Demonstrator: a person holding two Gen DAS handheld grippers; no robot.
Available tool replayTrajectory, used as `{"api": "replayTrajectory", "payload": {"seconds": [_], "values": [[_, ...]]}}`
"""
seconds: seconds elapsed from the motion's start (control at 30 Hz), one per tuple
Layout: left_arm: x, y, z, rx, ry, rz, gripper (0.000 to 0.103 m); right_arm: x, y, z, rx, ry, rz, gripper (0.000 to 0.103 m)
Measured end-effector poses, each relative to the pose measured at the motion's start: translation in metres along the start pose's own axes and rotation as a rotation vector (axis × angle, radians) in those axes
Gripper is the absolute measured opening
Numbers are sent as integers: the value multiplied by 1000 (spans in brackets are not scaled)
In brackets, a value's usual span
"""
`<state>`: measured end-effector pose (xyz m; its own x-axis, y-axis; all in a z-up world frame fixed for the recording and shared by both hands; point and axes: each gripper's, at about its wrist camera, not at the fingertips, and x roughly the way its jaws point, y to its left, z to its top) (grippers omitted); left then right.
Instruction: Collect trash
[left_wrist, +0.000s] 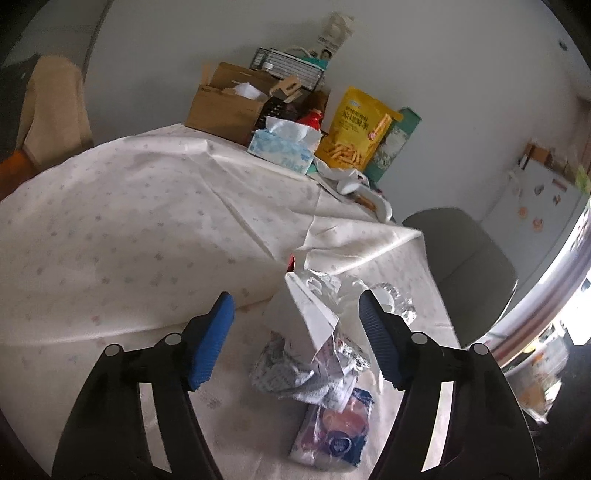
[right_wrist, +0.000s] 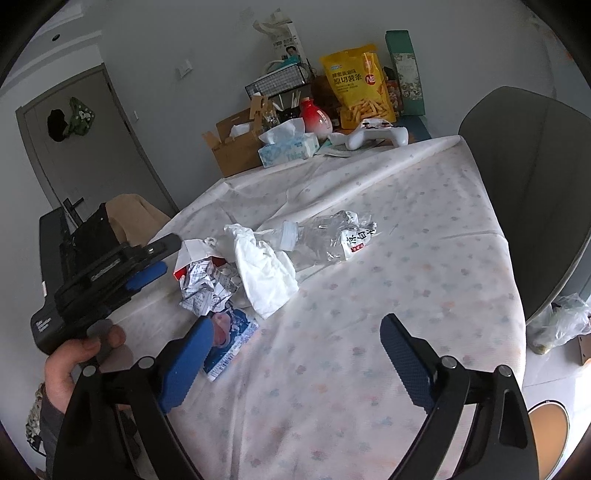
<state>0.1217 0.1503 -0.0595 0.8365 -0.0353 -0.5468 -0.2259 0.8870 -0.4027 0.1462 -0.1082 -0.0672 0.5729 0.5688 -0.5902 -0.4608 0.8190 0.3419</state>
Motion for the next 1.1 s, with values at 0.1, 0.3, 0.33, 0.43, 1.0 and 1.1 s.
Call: {"api": "replayTrajectory", "payload": {"seconds": [0.1,0.3,0.33,0.43,1.0,1.1], "values": [[7,-10,3,88,29,34,70,1,1,0,1,0,6,90],[17,-29,6,290,95,100,75,3,0,-1,9,9,18,90],[18,-32,6,327,109,105,75,2,0,-1,8,7,20,90],[23,-41,9,413,137,113,75,4,-1,0,6,8,17,90],[-17,-31,19,358,50,55,48,48,36,13,-92,107,28,72],[-29,-15,22,288,34,32,48,59,42,14,-104,131,30,67]]}}
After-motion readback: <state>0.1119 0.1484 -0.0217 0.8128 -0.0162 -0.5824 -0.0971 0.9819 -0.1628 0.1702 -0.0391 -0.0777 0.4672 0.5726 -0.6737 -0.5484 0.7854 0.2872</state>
